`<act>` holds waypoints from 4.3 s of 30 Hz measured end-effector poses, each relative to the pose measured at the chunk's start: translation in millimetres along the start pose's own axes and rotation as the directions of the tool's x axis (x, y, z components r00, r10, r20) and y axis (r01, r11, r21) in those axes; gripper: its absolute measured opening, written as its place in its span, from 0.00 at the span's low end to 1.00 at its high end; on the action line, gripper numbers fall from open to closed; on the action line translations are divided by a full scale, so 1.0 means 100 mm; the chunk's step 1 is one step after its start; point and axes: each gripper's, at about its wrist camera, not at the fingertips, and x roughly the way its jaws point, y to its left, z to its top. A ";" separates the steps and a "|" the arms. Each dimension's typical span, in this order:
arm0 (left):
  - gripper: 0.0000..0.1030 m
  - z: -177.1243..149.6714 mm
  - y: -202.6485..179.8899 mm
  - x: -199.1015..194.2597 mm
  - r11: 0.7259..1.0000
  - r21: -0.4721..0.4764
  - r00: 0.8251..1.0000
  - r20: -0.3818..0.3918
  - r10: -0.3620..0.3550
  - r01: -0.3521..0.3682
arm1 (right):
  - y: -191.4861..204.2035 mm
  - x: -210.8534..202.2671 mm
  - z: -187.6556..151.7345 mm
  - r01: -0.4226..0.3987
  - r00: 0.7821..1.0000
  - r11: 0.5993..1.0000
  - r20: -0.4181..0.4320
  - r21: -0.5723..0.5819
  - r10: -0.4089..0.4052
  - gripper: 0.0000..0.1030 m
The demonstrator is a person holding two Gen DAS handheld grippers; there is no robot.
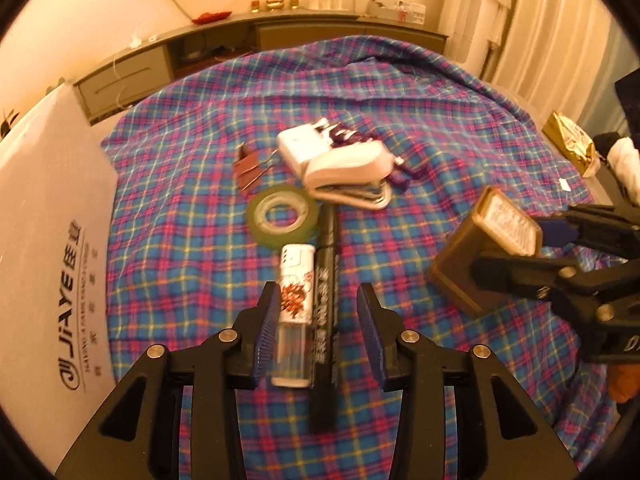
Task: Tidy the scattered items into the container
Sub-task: 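Lift the gold tin with the right gripper while the left lifts the black marker, then carry the gold tin and black marker over the cardboard box with both grippers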
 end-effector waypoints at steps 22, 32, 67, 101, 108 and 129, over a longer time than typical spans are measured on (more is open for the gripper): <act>0.43 0.03 0.10 0.17 0.998 -0.057 1.000 -0.014 -0.006 0.005 | -0.14 -0.07 -0.07 0.001 1.000 1.000 0.001 0.008 -0.001 0.50; 0.13 0.03 0.02 0.13 1.000 -0.015 1.000 -0.021 -0.008 0.008 | -0.07 -0.11 -0.04 0.005 1.000 1.000 0.014 -0.006 -0.005 0.50; 0.13 0.09 0.09 -1.33 0.995 -0.041 0.976 0.202 -0.078 0.088 | 0.60 -0.77 -0.04 0.015 0.991 0.998 0.134 -0.069 -0.005 0.50; 0.13 -0.18 0.85 -2.36 0.983 -0.148 0.930 0.365 -0.052 0.113 | 1.79 -1.08 -0.03 -0.027 0.970 0.980 0.232 -0.199 0.074 0.50; 0.13 -0.25 1.09 -2.47 0.975 -0.192 0.922 0.386 -0.029 0.111 | 1.97 -1.09 -0.07 -0.043 0.969 0.977 0.229 -0.209 0.092 0.50; 0.13 -0.45 1.86 -2.59 0.933 -0.342 0.914 0.404 0.040 0.110 | 2.61 -0.96 0.20 -0.085 0.969 0.960 0.204 -0.268 0.143 0.50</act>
